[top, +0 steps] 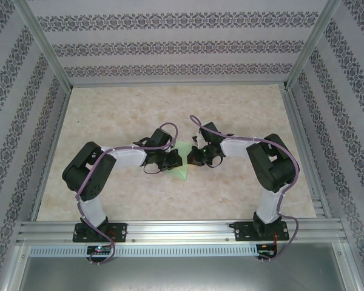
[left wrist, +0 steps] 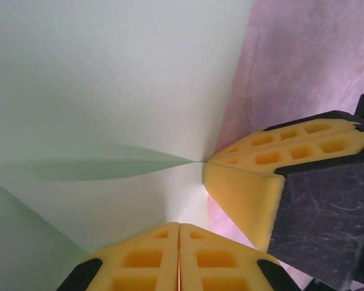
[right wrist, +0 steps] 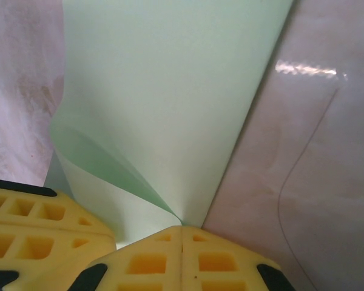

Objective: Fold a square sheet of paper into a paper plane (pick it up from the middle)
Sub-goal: Fold the triangle a second time at the center of the table.

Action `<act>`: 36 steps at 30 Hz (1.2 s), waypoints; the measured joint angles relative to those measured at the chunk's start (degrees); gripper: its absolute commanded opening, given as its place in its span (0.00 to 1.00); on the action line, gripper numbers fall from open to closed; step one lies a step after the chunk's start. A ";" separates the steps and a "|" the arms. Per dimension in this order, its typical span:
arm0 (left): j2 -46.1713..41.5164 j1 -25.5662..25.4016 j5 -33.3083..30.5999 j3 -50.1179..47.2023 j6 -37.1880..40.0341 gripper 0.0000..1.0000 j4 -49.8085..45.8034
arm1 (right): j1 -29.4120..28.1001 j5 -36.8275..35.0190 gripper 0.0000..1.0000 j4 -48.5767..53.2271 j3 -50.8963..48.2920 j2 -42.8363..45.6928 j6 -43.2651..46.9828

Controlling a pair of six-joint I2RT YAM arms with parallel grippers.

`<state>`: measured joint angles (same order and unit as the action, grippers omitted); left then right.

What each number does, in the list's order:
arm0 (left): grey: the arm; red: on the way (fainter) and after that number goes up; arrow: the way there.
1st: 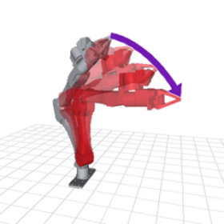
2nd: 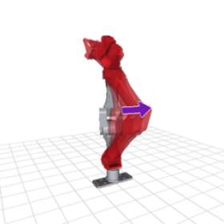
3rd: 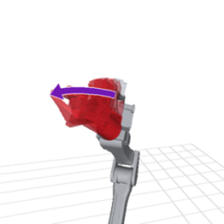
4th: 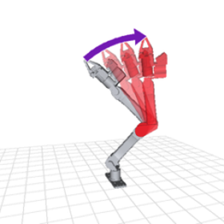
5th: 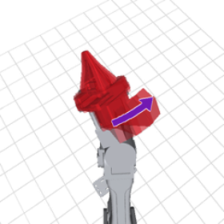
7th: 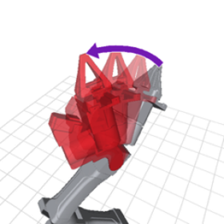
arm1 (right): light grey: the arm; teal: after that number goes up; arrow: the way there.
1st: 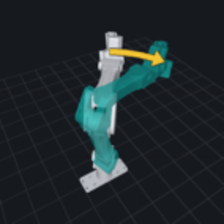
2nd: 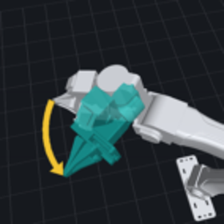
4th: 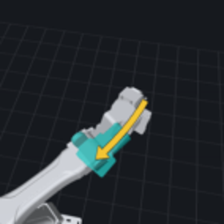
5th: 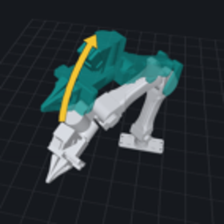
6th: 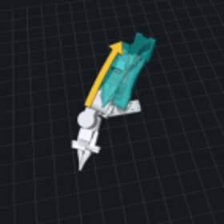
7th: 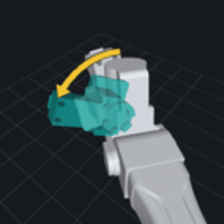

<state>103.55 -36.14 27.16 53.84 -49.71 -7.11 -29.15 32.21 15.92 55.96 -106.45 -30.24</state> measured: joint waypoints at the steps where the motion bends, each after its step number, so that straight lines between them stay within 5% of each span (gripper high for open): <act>1: 0.11 0.00 0.00 0.00 0.00 0.09 -0.02 | 0.00 0.00 0.05 0.00 0.02 -0.02 0.00; 36: 1.79 -0.02 -0.66 0.07 -0.02 0.09 -0.76 | -0.11 0.44 0.10 0.63 0.55 -0.59 0.22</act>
<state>105.34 -36.16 26.50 53.91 -49.74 -7.88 -29.26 32.64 16.56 56.51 -107.04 -30.02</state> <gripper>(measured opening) 0.087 0.091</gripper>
